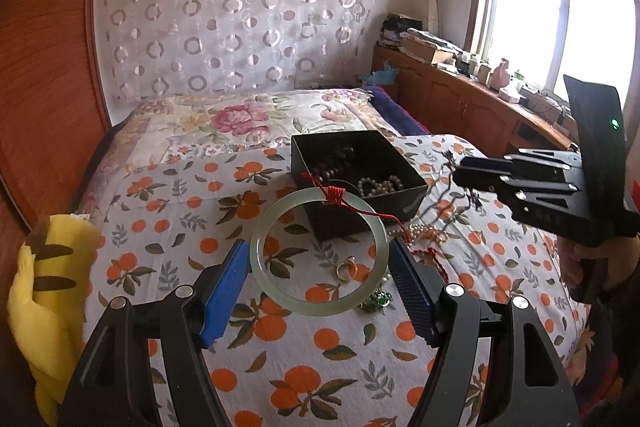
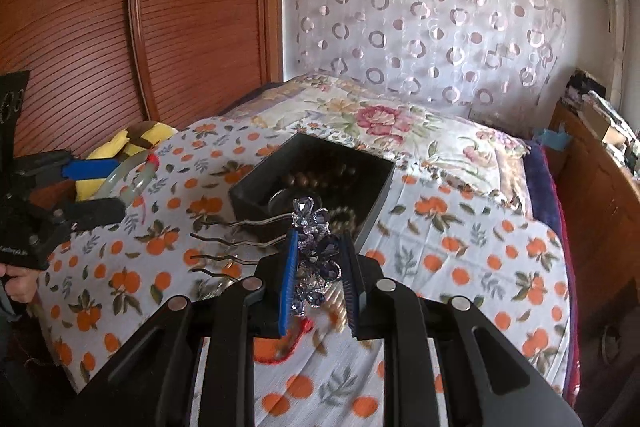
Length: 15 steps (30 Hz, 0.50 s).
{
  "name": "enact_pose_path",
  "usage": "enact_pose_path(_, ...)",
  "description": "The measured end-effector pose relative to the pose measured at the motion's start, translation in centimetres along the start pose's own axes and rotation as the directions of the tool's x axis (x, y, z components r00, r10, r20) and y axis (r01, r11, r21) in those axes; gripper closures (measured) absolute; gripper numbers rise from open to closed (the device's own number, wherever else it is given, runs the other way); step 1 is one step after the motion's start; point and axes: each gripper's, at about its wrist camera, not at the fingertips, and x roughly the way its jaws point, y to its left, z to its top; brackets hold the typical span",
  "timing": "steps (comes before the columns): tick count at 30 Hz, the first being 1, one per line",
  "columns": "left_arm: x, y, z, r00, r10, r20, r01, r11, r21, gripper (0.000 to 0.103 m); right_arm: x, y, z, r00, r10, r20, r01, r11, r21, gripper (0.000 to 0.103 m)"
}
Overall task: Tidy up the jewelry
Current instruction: 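Carry the brooch into the black box with the right tool while the left tool lowers the jade bangle in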
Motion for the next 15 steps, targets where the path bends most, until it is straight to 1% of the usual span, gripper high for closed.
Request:
enact_pose_path(8, 0.5, 0.8, 1.2, 1.000, 0.011, 0.015, -0.010, 1.000, -0.007, 0.035, 3.5, -1.4, 3.7, 0.999, -0.050, 0.006, 0.050, 0.999, -0.014, 0.080)
enact_pose_path(11, 0.6, 1.0, 1.8, 1.000, 0.012, 0.029, -0.011, 1.000, -0.014, 0.035, 5.2, -1.5, 4.4, 0.998, -0.068, -0.015, 0.068, 0.997, -0.022, 0.080)
enact_pose_path(15, 1.1, 1.2, 2.6, 0.999, 0.017, 0.037, -0.016, 1.000, -0.020, 0.035, 7.1, -1.5, 4.3, 0.995, -0.084, -0.049, 0.082, 0.996, -0.035, 0.080)
